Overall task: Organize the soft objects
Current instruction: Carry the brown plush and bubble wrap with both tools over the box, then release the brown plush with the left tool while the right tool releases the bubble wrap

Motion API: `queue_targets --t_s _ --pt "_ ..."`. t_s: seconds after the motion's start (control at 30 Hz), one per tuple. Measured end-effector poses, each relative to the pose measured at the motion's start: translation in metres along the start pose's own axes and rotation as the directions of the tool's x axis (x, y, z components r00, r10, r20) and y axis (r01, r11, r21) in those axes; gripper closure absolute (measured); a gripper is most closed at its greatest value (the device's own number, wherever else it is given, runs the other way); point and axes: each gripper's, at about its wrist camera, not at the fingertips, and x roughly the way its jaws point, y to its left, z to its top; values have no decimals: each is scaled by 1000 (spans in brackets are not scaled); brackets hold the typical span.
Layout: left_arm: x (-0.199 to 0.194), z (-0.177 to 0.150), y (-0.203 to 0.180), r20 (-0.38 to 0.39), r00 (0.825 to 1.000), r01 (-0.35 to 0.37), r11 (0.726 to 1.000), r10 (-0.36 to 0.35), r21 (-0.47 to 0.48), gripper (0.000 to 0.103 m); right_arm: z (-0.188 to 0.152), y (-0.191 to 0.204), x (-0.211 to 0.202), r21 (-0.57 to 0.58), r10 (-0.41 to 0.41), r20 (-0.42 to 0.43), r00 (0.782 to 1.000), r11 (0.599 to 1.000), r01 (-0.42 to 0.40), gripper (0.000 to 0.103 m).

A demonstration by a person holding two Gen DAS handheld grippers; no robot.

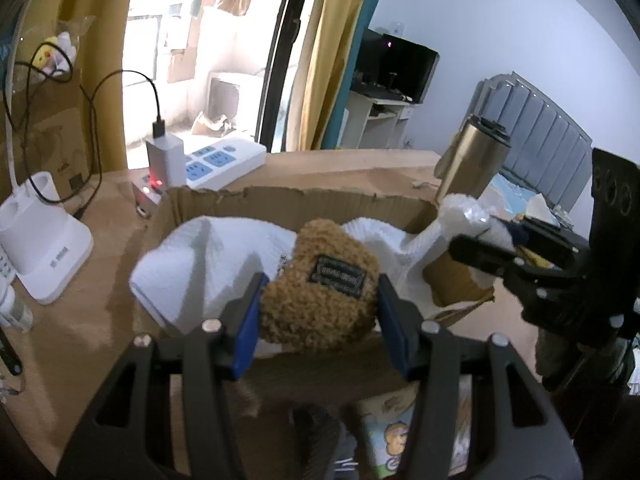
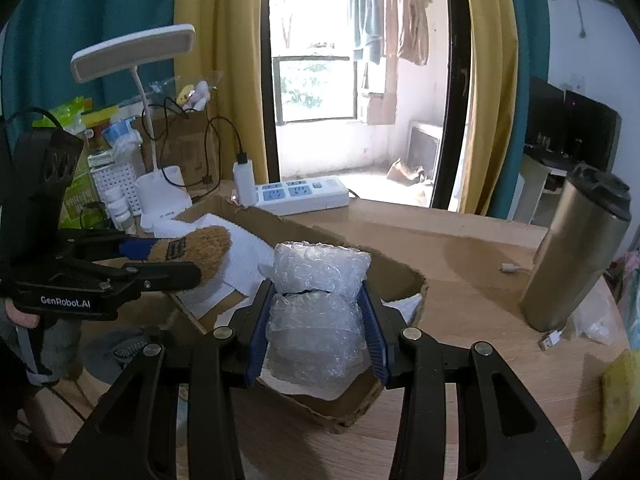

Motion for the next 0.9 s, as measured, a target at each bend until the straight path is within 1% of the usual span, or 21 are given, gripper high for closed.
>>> queue_targets --t_s 0.13,0.27,0.33,0.4,0.43,0.67,0.9 --pt "7 -1 -5 -12 1000 18 1000 -18 -3 46 -2 1 6 7 -3 -11 1000 1000 3 59" --pt "8 0 -6 -17 999 29 1000 -29 -6 42 -3 1 10 11 -8 -19 1000 1000 8 58" --pt "10 0 -5 -23 999 26 1000 -26 -10 40 -3 0 11 16 -11 -19 1000 1000 12 56" --pt "11 0 -5 -32 999 18 1000 -18 -15 37 -2 1 10 20 -8 -16 1000 1000 9 47" --pt "12 0 -4 -33 999 13 1000 -13 -16 36 -2 0 9 20 -7 -13 1000 1000 7 47" --pt "8 0 -6 -19 1000 4 1000 -4 -5 32 -2 0 5 17 -2 -6 1000 1000 3 46" --pt "-3 2 -6 2 1000 7 1000 -7 -5 30 -3 1 0 22 -4 -5 1000 1000 4 45"
